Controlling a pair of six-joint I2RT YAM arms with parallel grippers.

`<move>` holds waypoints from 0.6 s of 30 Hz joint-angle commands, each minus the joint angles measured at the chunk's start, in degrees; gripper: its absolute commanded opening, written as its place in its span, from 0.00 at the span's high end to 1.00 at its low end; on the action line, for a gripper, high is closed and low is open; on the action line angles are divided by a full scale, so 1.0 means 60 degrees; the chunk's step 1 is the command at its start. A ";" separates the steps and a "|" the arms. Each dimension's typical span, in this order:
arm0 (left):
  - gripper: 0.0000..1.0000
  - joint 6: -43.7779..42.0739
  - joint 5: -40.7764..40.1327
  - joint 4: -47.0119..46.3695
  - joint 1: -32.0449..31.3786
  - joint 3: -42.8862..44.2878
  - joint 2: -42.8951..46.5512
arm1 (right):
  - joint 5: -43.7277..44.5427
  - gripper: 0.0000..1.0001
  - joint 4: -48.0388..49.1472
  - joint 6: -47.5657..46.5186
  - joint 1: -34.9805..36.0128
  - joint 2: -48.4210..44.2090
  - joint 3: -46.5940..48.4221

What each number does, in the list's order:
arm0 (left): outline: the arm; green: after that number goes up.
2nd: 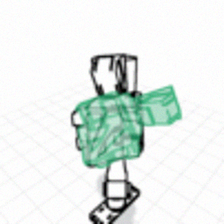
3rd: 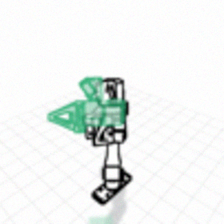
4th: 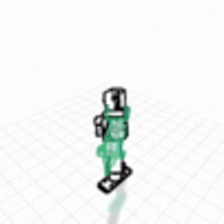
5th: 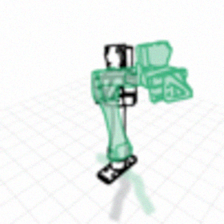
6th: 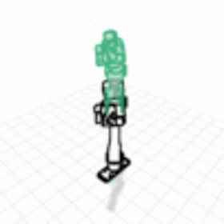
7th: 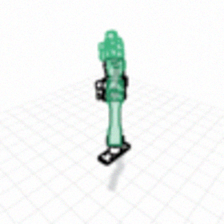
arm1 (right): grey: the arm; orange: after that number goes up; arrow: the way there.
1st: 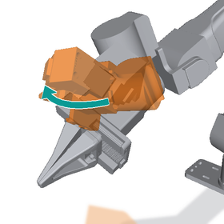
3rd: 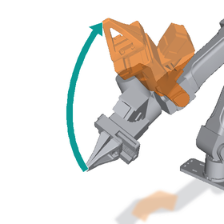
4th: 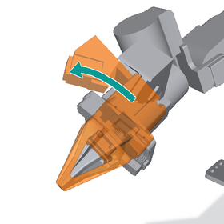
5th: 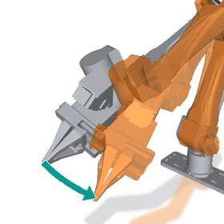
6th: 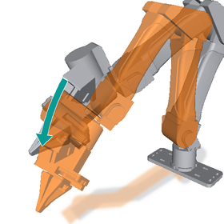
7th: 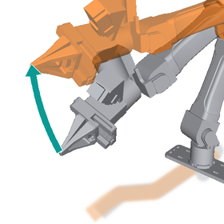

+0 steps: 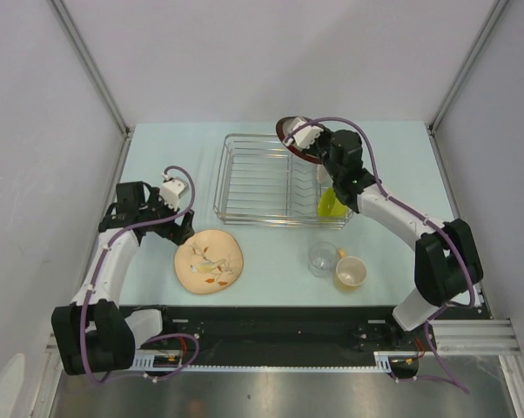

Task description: Load the mixed dishes into the dish rack

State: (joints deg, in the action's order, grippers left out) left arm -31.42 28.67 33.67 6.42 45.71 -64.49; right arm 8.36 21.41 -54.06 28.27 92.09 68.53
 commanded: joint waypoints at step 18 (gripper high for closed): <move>0.01 0.0315 0.0086 -0.0148 0.0073 0.0335 0.0391 | -0.0617 1.00 0.0988 -0.0013 0.0049 -0.1214 -0.0421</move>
State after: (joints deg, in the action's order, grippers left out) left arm -30.35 28.67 33.61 6.42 45.76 -63.96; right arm 5.58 20.05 -54.06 28.42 88.68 64.99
